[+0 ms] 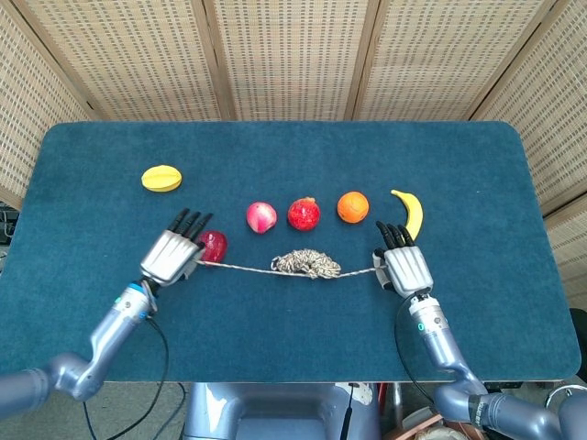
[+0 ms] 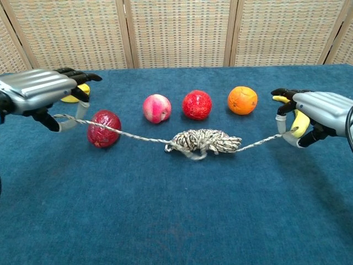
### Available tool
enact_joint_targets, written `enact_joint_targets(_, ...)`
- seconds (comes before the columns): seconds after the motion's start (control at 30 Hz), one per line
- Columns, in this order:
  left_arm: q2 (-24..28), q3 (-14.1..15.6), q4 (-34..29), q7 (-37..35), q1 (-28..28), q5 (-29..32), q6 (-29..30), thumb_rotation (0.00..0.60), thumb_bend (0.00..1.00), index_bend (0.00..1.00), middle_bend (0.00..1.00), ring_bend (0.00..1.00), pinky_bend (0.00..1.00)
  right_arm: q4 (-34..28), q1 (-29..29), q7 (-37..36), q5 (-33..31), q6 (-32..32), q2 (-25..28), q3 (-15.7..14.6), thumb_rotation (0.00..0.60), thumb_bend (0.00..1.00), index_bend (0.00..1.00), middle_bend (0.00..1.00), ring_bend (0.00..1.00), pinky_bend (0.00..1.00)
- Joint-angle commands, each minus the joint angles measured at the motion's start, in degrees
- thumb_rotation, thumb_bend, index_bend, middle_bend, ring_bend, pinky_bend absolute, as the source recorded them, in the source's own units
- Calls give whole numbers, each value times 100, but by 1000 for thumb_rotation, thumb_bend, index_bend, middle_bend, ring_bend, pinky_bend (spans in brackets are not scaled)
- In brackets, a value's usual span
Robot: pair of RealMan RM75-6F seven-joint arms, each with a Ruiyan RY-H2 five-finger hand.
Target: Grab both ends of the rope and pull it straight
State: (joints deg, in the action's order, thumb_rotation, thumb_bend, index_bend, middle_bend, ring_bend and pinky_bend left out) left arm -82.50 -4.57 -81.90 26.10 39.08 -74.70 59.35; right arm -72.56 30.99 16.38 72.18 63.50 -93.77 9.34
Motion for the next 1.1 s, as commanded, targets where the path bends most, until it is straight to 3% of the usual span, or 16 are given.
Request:
enact_joint_targets(0.03,301,-5,116,-244,-148,24,89,600,656,827,0,0,0,-27,-27,57,11,41,48,-15,600,434,742,0,0,0)
enact_joint_targets(0.53,642,52,609,-993,-404,-110,145,600,657,827,0,0,0,-434,-198,485,-101,209,632,-16,600,434,742,0,0,0)
enact_joint_targets(1.1,679,66,782,-1140,-537,-167,152,600,656,828,0,0,0,-536,-342,795,-321,413,920,73,600,434,742,0,0,0)
